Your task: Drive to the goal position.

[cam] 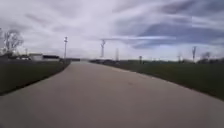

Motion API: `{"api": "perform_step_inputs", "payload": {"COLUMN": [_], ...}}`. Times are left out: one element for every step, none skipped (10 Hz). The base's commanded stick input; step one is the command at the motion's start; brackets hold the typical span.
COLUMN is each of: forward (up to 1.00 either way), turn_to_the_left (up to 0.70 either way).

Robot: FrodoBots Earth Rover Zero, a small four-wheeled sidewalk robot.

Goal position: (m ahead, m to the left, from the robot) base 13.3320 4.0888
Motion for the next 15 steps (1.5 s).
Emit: {"api": "perform_step_inputs", "payload": {"forward": [1.0, 1.0, 1.0, 1.0, 1.0, 1.0, 1.0, 1.0, 1.0, 1.0, 1.0, 1.0, 1.0, 1.0, 1.0], "turn_to_the_left": [0.01, 0.0, 0.0, 0.0, 0.0, 0.0, 0.0, 0.0, 0.0, 0.0, 0.0, 0.0, 0.0, 0.0, 0.0]}}
